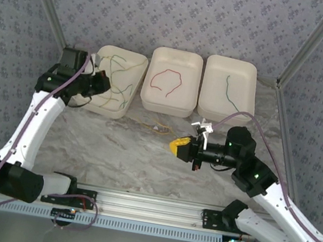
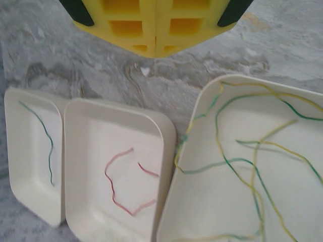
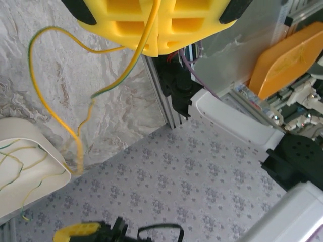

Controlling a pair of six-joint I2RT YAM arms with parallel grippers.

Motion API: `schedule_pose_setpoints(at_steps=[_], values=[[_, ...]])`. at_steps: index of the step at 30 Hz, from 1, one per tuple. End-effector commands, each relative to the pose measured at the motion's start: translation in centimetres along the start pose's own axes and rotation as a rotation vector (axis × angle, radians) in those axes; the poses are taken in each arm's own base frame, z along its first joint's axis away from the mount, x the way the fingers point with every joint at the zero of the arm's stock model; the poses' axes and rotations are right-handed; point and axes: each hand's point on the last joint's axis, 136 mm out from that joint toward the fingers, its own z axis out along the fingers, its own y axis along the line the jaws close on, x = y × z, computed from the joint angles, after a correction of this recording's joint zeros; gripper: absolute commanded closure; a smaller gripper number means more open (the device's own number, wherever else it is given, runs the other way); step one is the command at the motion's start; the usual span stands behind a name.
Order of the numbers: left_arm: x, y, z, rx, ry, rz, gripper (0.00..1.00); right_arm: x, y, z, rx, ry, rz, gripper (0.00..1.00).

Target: Untangle the cables

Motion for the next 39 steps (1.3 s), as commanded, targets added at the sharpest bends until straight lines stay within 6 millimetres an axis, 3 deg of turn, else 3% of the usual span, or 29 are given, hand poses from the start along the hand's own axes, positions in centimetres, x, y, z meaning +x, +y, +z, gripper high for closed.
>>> schedule_pose_setpoints(at_steps=[1,6,9,11,13,15,20,23,26,31,39], values=[[-2.7,-3.0,-2.7,0.096,-0.114,0.002,1.00,2.3,-1.2,1.4,0.051,0.137,-0.006,1.00],[-3.0,-6.1,-4.5,0.194,-0.119,0.024,1.00,5.6,-3.8,4.5,0.182,0.308,-0.038,1.00],[-1.9,-5.6,-4.9,0.167,-0.084,-0.016,1.00,7.5,-6.1,5.5,0.304,0.389,-0.068,1.00],[0.1,-5.0,-4.5,0.158,-0.046,-0.066,1.00,8.4,-7.3,6.0,0.360,0.415,-0.076,1.00],[3.2,-5.3,-3.6,0.180,-0.017,-0.061,1.00,9.1,-8.3,6.3,0.402,0.428,-0.070,1.00],[6.5,-5.0,-2.4,0.166,0.010,-0.038,0.94,9.9,-9.2,6.4,0.434,0.451,-0.066,1.00],[14.8,-4.0,2.6,0.158,0.120,-0.029,0.85,12.0,-11.7,5.6,0.542,0.549,-0.032,1.00],[18.2,-3.5,5.1,0.141,0.186,-0.036,0.75,13.0,-12.5,5.1,0.574,0.577,0.006,1.00],[20.3,-3.7,6.5,0.168,0.207,-0.038,0.70,14.0,-13.0,5.0,0.585,0.602,0.044,1.00],[22.8,-3.8,8.0,0.136,0.250,0.047,0.72,15.5,-14.9,4.7,0.639,0.638,0.124,1.00],[24.6,-4.3,10.5,0.130,0.294,0.239,0.65,15.9,-15.2,4.7,0.569,0.607,0.189,1.00]])
